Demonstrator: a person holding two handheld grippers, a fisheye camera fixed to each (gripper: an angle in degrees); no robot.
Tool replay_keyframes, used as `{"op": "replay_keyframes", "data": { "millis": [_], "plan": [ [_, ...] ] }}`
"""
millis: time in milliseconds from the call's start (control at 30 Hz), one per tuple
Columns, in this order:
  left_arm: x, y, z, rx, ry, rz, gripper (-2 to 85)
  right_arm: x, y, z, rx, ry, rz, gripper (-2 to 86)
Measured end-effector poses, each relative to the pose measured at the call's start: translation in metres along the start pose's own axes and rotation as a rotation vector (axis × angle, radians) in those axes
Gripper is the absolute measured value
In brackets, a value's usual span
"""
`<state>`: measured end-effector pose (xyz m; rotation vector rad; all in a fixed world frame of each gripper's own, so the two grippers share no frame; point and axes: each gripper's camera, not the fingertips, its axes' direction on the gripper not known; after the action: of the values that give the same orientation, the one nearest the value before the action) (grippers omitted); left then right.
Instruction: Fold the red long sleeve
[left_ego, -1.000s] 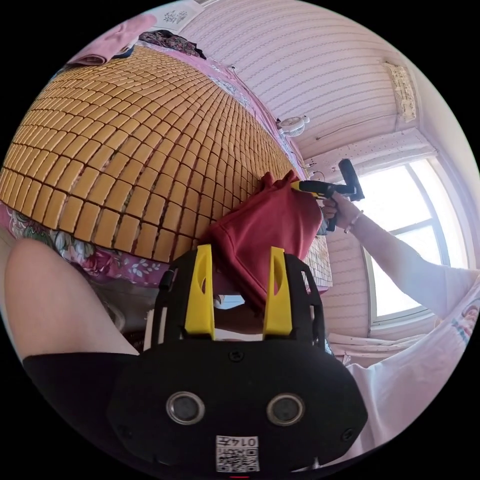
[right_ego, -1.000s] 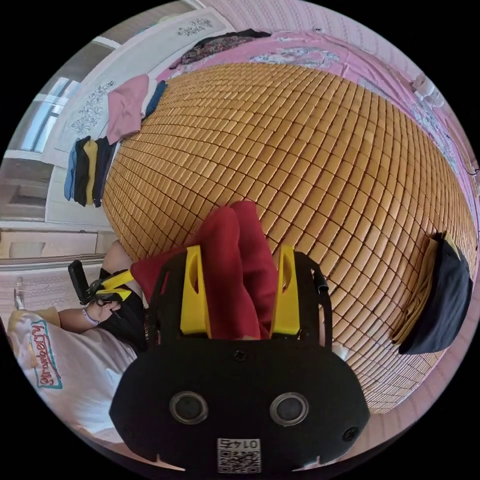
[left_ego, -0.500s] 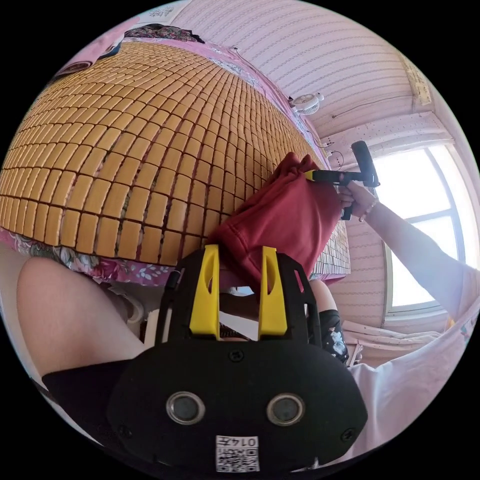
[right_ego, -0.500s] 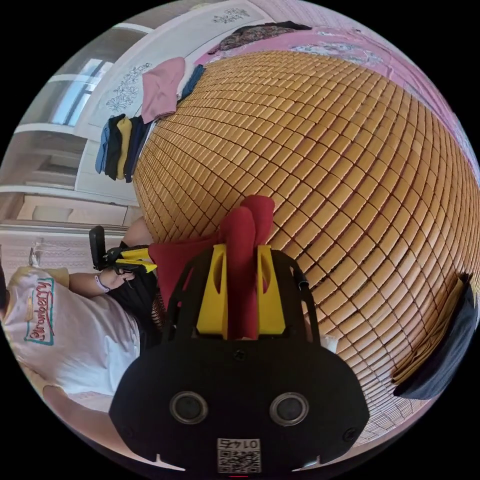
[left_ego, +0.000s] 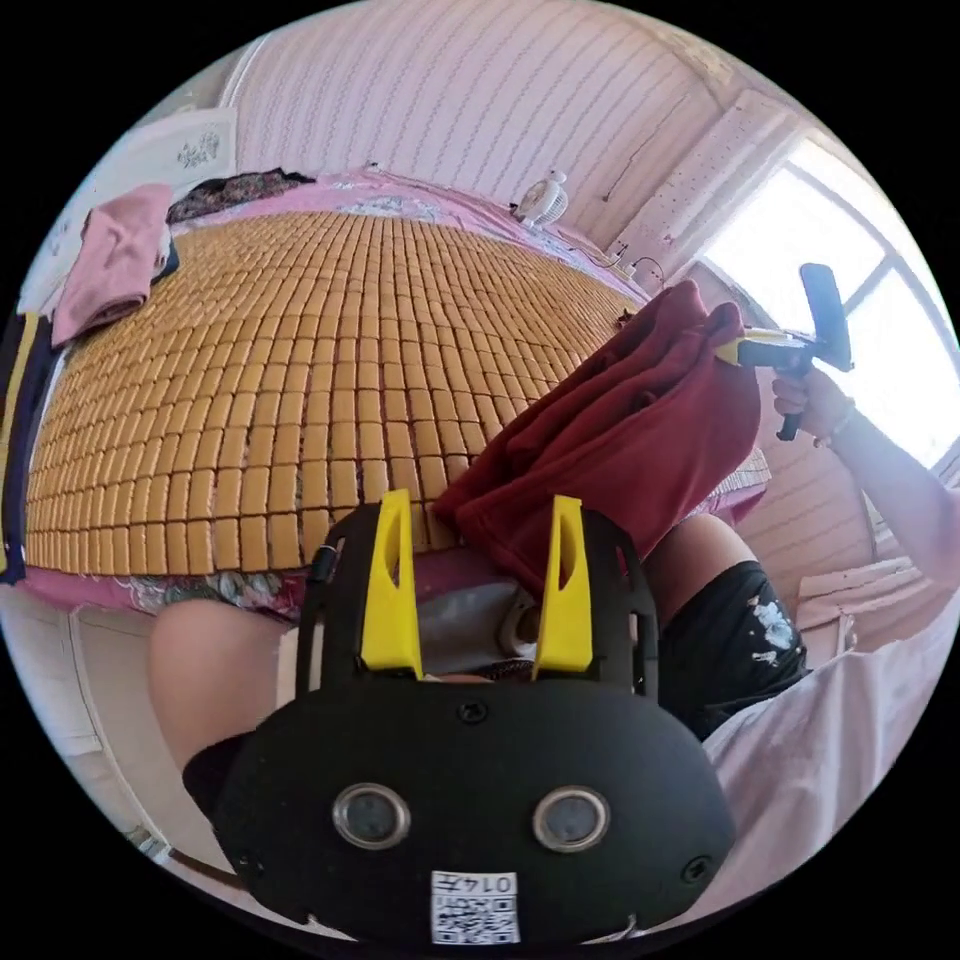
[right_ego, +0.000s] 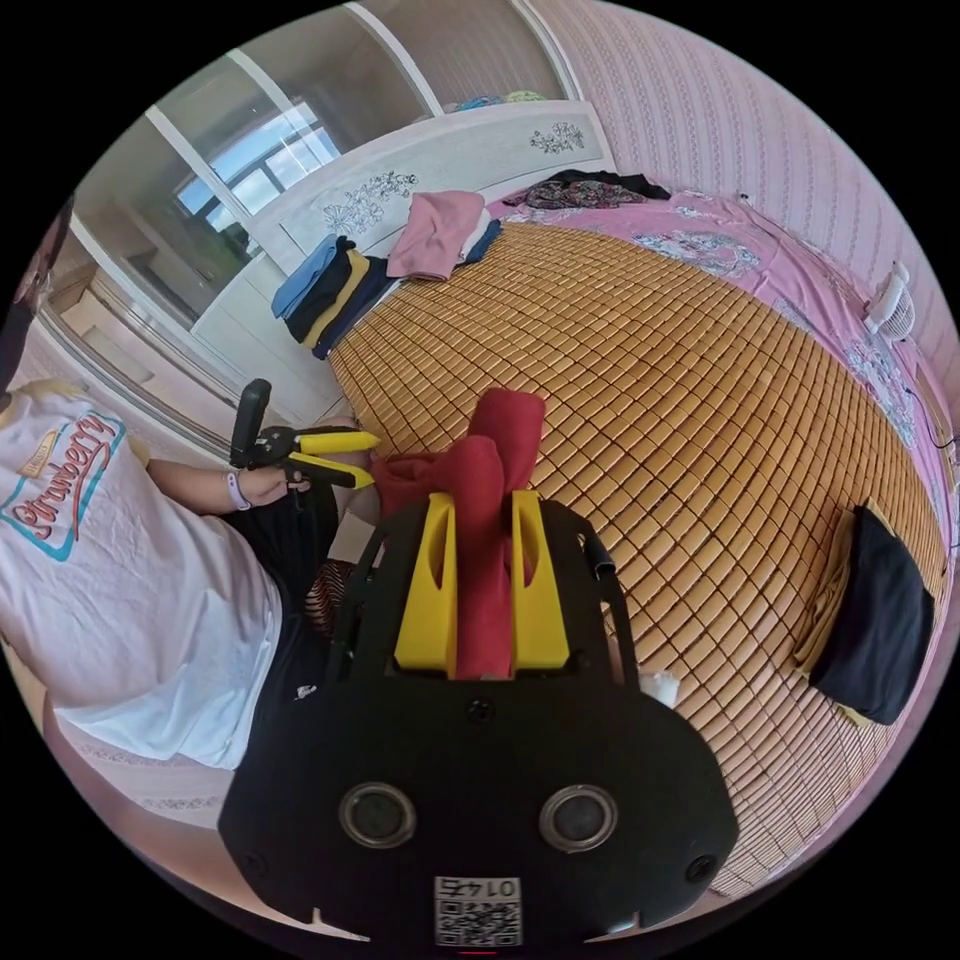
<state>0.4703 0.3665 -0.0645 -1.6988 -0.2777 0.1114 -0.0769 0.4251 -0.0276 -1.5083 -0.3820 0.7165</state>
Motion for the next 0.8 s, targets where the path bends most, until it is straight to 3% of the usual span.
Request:
{"op": "replay_keyframes", "data": {
  "millis": [100,200,433,567,800],
  "plan": [
    [0.016,-0.017,0.017,-0.06,-0.041,0.229,20.9,0.0,0.007,-0.005,0.023,-0.004,0.026,8.4],
    [0.017,-0.036,0.036,-0.152,0.064,0.325,18.1,-0.007,0.009,-0.01,0.016,-0.001,0.017,8.4],
    [-0.001,-0.056,0.045,-0.303,0.294,0.295,6.1,-0.015,0.021,-0.021,0.001,0.023,0.046,8.2],
    [0.006,-0.039,0.008,-0.242,0.243,0.309,4.6,-0.023,0.02,-0.026,-0.001,0.036,0.047,8.1],
    [-0.007,0.014,-0.138,0.026,0.215,0.209,4.2,-0.028,-0.011,-0.041,0.047,-0.064,-0.003,7.6]
  ]
}}
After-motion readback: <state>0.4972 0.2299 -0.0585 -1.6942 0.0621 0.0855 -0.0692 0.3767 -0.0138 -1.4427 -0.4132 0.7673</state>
